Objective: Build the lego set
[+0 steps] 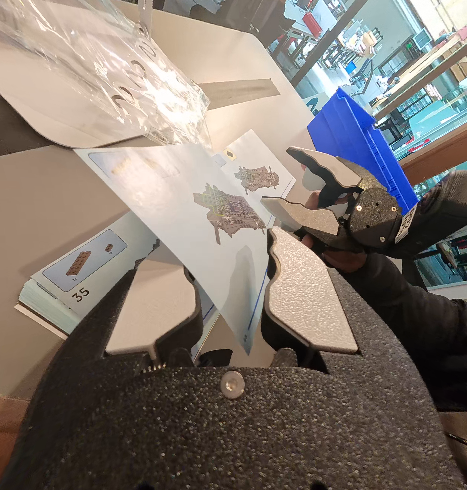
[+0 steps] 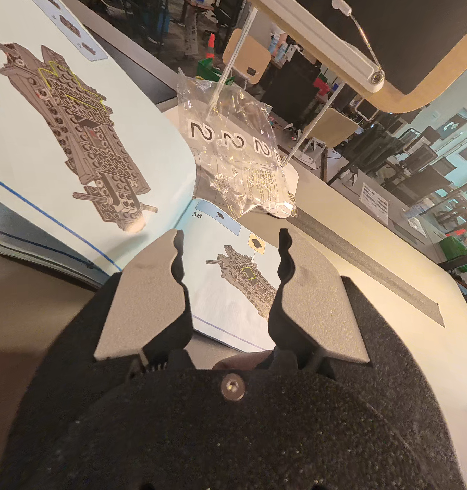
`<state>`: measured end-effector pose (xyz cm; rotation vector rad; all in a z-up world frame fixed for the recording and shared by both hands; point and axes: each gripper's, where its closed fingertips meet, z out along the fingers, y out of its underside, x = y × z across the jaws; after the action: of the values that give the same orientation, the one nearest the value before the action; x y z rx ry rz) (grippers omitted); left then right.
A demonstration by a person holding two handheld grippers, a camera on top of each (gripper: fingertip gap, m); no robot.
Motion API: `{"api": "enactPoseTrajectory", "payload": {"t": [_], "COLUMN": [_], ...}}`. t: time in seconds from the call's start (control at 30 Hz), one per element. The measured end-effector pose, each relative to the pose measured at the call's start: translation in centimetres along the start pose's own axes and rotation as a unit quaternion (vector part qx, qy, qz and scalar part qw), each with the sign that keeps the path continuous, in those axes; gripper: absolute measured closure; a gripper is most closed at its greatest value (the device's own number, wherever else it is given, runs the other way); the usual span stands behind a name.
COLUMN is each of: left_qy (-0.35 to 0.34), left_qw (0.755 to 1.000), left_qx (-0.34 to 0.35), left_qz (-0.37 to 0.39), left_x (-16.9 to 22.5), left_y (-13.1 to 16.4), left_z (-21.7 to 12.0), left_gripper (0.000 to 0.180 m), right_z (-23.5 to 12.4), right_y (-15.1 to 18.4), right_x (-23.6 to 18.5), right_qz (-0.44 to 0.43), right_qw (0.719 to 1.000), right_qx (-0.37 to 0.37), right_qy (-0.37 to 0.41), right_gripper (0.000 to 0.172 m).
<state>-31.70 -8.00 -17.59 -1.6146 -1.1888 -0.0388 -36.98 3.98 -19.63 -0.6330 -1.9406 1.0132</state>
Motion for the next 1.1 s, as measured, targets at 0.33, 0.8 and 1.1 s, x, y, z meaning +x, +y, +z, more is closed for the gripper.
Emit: {"api": "enactPoseTrajectory", "payload": {"t": [0.33, 0.8, 1.1], "left_qy": [-0.007, -0.016, -0.039], "left_qw": [1.000, 1.000, 0.999], "left_qx": [-0.007, -0.001, 0.005], "left_qz": [0.007, 0.010, 0.028], "left_x": [-0.3, -0.5, -0.8], "left_y": [0.2, -0.2, -0.9], "left_z": [-0.2, -0.7, -1.7], "left_gripper": [0.130, 0.130, 0.130], "right_z": [0.0, 0.1, 0.1], "right_y": [0.0, 0.1, 0.1], "right_x": [-0.1, -0.2, -0.1], "right_qz": [-0.003, 0.002, 0.006], "right_qw": [1.000, 1.000, 1.000], "right_qx": [0.001, -0.002, -0.004], "right_qy": [-0.004, -0.011, -0.015], "right_gripper": [0.102, 0.102, 0.102]}}
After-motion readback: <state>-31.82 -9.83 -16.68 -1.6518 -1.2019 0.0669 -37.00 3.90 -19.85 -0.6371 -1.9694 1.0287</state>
